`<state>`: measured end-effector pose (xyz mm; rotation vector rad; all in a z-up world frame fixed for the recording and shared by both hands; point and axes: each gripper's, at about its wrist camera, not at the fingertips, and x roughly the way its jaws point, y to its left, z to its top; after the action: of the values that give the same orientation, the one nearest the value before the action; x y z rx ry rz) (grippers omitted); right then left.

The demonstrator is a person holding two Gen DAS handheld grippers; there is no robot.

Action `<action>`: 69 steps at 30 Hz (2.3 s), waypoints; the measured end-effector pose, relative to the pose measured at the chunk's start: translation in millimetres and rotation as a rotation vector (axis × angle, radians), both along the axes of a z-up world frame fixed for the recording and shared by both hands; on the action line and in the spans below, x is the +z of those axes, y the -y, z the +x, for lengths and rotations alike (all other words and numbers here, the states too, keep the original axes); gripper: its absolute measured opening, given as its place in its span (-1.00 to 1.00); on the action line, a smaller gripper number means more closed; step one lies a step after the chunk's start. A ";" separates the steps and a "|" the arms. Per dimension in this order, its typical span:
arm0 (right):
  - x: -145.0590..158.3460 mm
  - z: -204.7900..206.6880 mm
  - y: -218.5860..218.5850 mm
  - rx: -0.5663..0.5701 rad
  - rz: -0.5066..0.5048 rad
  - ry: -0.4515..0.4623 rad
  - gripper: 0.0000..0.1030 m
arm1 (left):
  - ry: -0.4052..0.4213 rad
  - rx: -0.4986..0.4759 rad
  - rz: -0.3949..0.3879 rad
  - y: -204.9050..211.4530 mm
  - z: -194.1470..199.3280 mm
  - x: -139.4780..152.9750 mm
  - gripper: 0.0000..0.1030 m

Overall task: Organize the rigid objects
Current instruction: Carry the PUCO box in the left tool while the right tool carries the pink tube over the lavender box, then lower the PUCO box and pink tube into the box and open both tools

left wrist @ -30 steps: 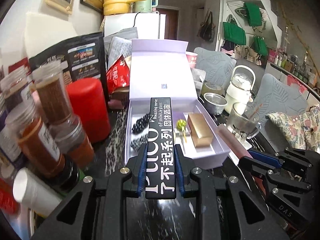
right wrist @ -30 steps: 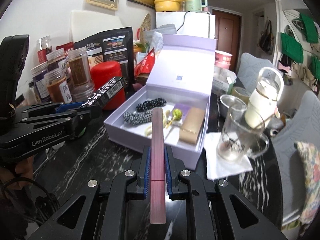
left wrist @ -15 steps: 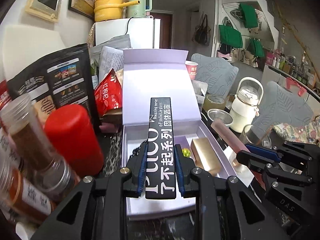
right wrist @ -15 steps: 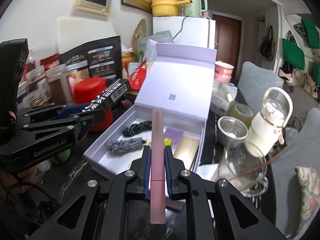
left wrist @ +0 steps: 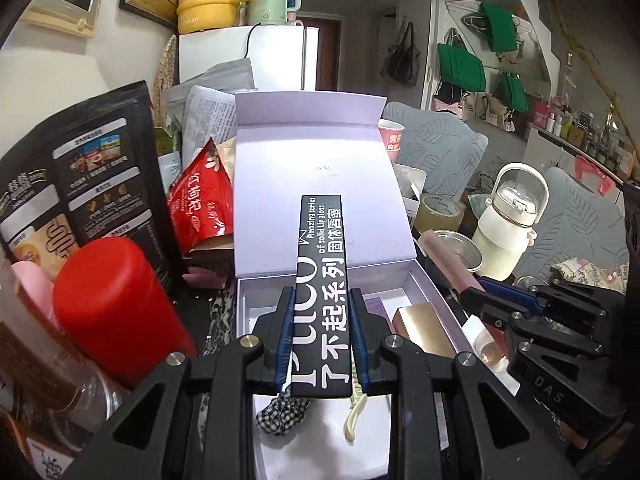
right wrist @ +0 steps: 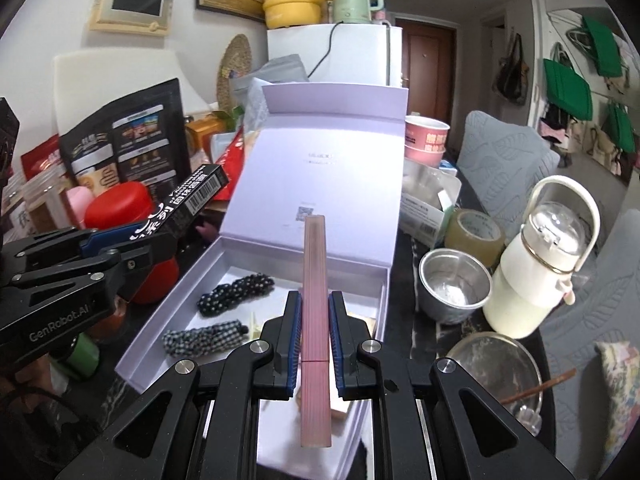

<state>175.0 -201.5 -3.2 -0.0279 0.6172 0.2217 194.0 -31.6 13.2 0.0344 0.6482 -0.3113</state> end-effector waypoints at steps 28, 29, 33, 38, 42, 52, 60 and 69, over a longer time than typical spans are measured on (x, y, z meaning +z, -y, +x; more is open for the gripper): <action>-72.2 49.9 -6.5 -0.047 -0.091 -0.194 -0.74 | -0.318 -0.029 0.083 27.9 55.2 -92.1 -0.51; -74.3 50.6 -7.1 -0.045 -0.093 -0.199 -0.74 | -0.321 -0.025 0.091 28.4 56.0 -94.4 -0.51; -78.8 51.1 -12.7 -0.048 -0.124 -0.191 -0.74 | -0.337 -0.018 0.094 27.3 58.0 -100.3 -0.51; -78.8 51.4 -12.7 -0.053 -0.125 -0.192 -0.74 | -0.334 -0.007 0.092 25.2 58.5 -98.5 -0.51; -77.7 51.5 -13.2 -0.053 -0.125 -0.196 -0.72 | -0.342 0.000 0.100 24.9 59.0 -97.6 -0.51; -68.1 46.2 -12.0 -0.066 -0.122 -0.180 -0.39 | -0.385 0.040 0.108 22.4 60.6 -94.8 -0.50; -49.2 31.7 -7.4 -0.078 -0.110 -0.146 -0.37 | -0.344 0.102 0.078 11.8 48.8 -78.3 0.59; -30.1 9.0 -4.9 -0.077 -0.122 -0.119 -0.37 | -0.312 0.133 0.079 2.9 23.0 -57.5 0.59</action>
<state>184.1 -196.6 -33.3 -0.1086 0.7484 0.1117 217.0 -34.5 -44.3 0.0178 0.9678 -0.1626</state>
